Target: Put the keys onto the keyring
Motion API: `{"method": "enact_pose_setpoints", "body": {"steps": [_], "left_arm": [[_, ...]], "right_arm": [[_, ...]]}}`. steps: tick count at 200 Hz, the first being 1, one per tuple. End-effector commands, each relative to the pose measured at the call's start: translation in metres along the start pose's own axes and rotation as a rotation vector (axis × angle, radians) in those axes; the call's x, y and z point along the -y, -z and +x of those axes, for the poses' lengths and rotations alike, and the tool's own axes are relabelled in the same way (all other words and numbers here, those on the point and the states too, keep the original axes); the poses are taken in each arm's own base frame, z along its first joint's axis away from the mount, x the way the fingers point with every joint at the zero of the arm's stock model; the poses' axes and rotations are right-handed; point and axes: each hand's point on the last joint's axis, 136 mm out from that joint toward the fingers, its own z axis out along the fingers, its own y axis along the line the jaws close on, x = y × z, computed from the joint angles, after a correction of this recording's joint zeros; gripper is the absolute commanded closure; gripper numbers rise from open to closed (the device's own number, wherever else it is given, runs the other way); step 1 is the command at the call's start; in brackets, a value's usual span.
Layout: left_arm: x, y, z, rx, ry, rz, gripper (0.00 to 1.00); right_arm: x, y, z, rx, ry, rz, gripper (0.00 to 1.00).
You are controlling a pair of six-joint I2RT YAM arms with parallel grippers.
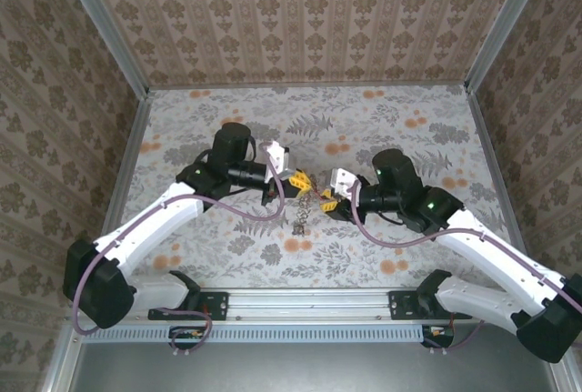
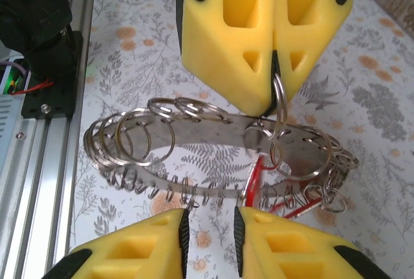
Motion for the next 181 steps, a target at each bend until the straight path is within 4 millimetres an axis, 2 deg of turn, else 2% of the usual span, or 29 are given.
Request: {"method": "enact_pose_setpoints", "body": {"steps": [1, 50, 113, 164, 181], "left_arm": [[0.009, 0.007, -0.030, 0.128, -0.065, 0.045, 1.00], [0.015, 0.004, -0.037, 0.195, -0.087, 0.063, 1.00], [0.022, -0.001, -0.044, 0.240, -0.126, 0.083, 1.00], [0.024, -0.005, -0.041, 0.239, -0.133, 0.093, 1.00], [0.025, -0.005, -0.041, 0.239, -0.136, 0.092, 1.00]], "right_arm": [[0.000, 0.007, -0.020, 0.101, 0.014, 0.014, 0.70], [0.010, 0.012, -0.031, 0.174, 0.019, 0.085, 0.69], [0.009, 0.005, -0.034, 0.191, 0.004, 0.050, 0.73], [-0.001, 0.008, -0.046, 0.239, 0.045, -0.004, 0.78], [0.001, 0.009, -0.042, 0.223, 0.048, 0.009, 0.77]]}}
